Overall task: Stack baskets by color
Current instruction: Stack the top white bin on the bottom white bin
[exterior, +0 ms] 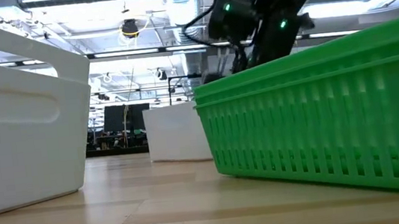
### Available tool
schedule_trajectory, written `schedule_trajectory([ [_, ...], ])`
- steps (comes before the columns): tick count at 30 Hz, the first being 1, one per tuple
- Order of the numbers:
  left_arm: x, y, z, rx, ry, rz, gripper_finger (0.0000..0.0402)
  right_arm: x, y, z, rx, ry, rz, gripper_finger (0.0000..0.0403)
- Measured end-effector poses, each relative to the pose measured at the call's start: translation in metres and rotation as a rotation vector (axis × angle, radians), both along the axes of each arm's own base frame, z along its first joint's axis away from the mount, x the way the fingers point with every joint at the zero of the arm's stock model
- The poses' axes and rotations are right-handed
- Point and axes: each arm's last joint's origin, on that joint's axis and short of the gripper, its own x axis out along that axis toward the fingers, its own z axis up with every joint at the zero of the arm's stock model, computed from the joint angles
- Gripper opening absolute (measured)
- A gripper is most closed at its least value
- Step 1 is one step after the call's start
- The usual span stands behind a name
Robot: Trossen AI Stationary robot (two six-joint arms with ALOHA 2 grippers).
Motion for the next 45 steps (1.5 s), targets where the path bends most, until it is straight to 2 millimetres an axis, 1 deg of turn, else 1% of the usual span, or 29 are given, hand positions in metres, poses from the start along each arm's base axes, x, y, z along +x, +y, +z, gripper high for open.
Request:
schedule_trajectory([
  [3,0.000,0.000,0.000,-0.002,-0.002,0.001,0.0122,0.009,-0.003,-0.015,0.050,-0.010,0.039,0.0260],
  [5,0.000,0.000,0.000,-0.004,-0.004,0.001,0.0122,0.010,-0.002,-0.019,0.062,-0.002,0.049,0.0256],
  [8,0.000,0.000,0.000,-0.004,-0.004,0.001,0.0122,0.010,-0.002,-0.024,0.061,0.019,0.050,0.0231],
  [11,0.000,0.000,0.000,-0.004,-0.004,0.001,0.0122,0.009,-0.002,-0.022,0.062,0.021,0.070,0.0176],
  [16,0.000,0.000,0.000,0.001,0.005,0.001,0.0122,0.009,-0.010,-0.020,0.045,0.046,0.144,0.0034],
  [17,0.000,0.000,0.000,0.001,0.005,0.001,0.0122,0.009,-0.013,-0.020,0.047,0.055,0.175,0.0019],
  [20,0.000,0.000,-0.001,0.001,0.006,0.001,0.0122,0.014,-0.023,-0.016,0.047,0.022,0.238,0.0015],
  [22,0.000,0.000,-0.001,-0.002,0.007,-0.003,0.0122,0.019,-0.029,-0.009,0.017,0.014,0.286,0.0008],
  [23,0.000,0.000,-0.001,-0.003,0.007,-0.005,0.0122,0.025,-0.033,-0.002,-0.003,-0.004,0.320,0.0006],
  [24,0.000,0.000,-0.001,-0.005,0.007,-0.004,0.0122,0.030,-0.036,0.008,-0.022,-0.032,0.344,0.0006],
  [26,0.000,0.000,-0.001,-0.007,0.006,-0.004,0.0122,0.042,-0.041,0.035,-0.069,-0.101,0.407,0.0005],
  [28,0.000,0.000,-0.001,-0.010,0.007,-0.007,0.0122,0.055,-0.042,0.061,-0.118,-0.170,0.468,0.0004],
  [31,-0.001,0.000,0.000,-0.018,0.002,-0.004,0.0122,0.072,-0.030,0.101,-0.174,-0.242,0.587,0.0003],
  [33,-0.001,0.001,0.000,-0.016,0.001,0.000,0.0122,0.085,-0.015,0.125,-0.218,-0.290,0.656,0.0003],
  [34,-0.001,0.001,0.000,-0.016,-0.001,0.002,0.0122,0.089,-0.007,0.133,-0.227,-0.284,0.694,0.0002],
  [37,-0.003,0.002,0.001,-0.022,-0.013,0.003,0.0122,0.108,0.018,0.143,-0.251,-0.240,0.802,0.0002],
  [40,-0.004,0.002,0.003,-0.030,-0.030,0.005,0.0122,0.127,0.041,0.149,-0.275,-0.205,0.895,0.0002],
  [43,-0.007,0.004,0.007,-0.052,-0.065,0.003,0.0122,0.147,0.060,0.147,-0.306,-0.187,0.972,0.0001],
  [45,-0.012,0.007,0.011,-0.063,-0.084,0.002,0.0122,0.160,0.070,0.142,-0.328,-0.187,1.012,0.0001],
])
